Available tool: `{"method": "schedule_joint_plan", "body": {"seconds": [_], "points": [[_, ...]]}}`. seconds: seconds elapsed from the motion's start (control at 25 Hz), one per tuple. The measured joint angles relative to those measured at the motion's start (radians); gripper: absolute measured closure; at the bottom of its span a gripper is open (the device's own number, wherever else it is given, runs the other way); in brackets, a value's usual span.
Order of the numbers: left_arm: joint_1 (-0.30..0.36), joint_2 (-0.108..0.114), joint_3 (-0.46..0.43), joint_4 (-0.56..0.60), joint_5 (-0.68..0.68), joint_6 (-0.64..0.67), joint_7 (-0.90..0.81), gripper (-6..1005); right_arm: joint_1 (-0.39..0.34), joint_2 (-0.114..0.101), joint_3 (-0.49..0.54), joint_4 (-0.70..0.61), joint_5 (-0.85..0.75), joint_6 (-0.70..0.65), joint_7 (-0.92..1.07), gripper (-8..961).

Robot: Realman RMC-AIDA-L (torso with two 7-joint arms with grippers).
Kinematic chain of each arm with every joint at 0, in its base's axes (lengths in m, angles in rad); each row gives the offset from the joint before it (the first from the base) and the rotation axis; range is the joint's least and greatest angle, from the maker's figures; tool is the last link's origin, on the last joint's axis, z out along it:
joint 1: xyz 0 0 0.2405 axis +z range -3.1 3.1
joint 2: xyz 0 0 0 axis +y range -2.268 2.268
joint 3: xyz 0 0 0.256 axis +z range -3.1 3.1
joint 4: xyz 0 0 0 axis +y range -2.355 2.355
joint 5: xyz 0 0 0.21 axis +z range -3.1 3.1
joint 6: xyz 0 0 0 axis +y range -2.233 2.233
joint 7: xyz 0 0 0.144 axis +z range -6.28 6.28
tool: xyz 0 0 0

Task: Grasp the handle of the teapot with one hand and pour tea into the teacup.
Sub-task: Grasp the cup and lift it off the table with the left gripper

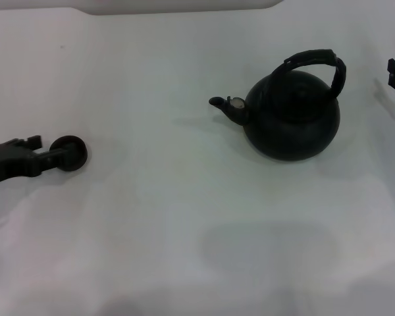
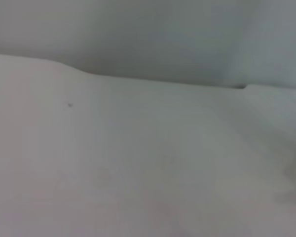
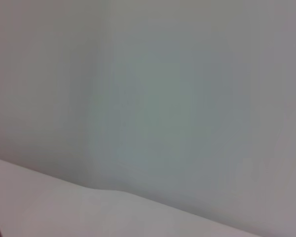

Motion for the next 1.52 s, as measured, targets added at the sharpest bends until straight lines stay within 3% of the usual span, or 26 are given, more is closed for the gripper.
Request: {"method": "schedule_joint_plan", "body": {"seconds": [0.4,0.88,1.52], "points": [[-0.067,-0.001,0.047,-0.046,0.141,0.039,-0.152,130,-0.003,0.000,0.000,-0.004,0.000,0.000,-0.002,97],[-0.080,-0.001,0.107,-0.069,0.195,0.062,-0.218,136,-0.005,-0.001,0.008,-0.004,0.000,0.000,-0.006,97],[-0.077,0.002,0.118,-0.062,0.202,0.056,-0.228,148,0.000,-0.002,0.009,0.004,0.000,-0.005,-0.008,98]]}}
